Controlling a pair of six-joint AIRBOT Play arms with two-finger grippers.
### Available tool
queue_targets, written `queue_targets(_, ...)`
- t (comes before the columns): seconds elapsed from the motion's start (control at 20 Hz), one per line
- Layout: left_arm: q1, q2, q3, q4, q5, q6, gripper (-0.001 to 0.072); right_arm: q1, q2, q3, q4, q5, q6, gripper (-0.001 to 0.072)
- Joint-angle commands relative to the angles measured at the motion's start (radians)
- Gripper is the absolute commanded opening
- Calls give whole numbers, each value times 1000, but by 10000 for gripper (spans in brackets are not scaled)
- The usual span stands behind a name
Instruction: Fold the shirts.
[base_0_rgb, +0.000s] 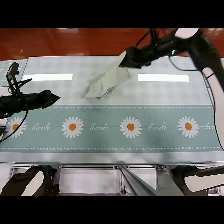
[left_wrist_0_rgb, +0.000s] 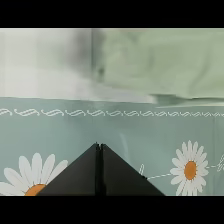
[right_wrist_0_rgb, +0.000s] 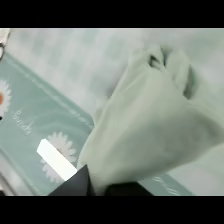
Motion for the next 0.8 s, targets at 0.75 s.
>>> queue_targets(0.75,34,0,3,-3,78,0,15,-953,206,185,-84,373,98,23)
